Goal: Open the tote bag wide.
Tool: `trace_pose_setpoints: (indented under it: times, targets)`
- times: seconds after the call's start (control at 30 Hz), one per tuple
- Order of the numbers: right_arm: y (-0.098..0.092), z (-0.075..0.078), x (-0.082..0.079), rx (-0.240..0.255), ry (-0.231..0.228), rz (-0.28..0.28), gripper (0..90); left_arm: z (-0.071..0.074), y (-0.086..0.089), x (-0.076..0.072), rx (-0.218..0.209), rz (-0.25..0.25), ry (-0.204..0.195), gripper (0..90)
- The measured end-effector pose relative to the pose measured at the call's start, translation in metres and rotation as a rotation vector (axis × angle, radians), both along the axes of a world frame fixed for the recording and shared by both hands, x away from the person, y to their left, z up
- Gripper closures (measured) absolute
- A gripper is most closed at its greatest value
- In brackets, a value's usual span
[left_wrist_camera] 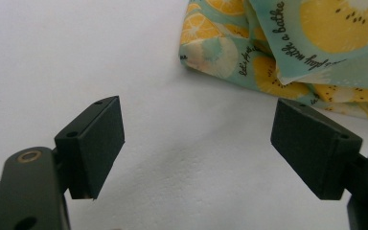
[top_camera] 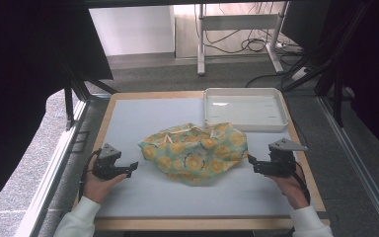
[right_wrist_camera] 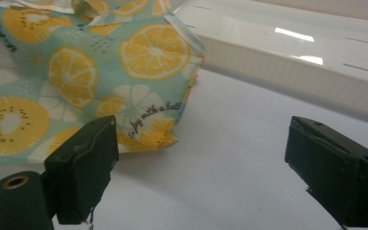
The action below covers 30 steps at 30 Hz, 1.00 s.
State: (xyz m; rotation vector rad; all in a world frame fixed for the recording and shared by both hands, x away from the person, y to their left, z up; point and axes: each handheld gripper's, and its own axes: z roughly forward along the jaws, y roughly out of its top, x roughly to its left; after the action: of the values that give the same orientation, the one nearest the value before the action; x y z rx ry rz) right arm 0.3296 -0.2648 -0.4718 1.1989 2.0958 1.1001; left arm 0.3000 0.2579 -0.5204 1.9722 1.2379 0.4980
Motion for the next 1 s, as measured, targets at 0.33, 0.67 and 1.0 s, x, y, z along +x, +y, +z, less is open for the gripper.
trace_pose_setpoints:
  times: [0.33, 0.67, 1.0]
  targets:
    - [0.010, 0.002, 0.000, 0.034, -0.014, 0.045, 19.2, 0.006, 0.003, -0.006, -0.020, 0.022, -0.035, 20.0]
    - [0.013, -0.003, 0.002, 0.012, 0.003, 0.052, 20.0, 0.010, 0.005, -0.011, -0.024, 0.035, -0.037, 23.2]
    - [0.018, -0.005, 0.000, -0.011, -0.006, 0.059, 20.0, 0.015, 0.006, -0.013, -0.051, 0.018, -0.046, 25.8]
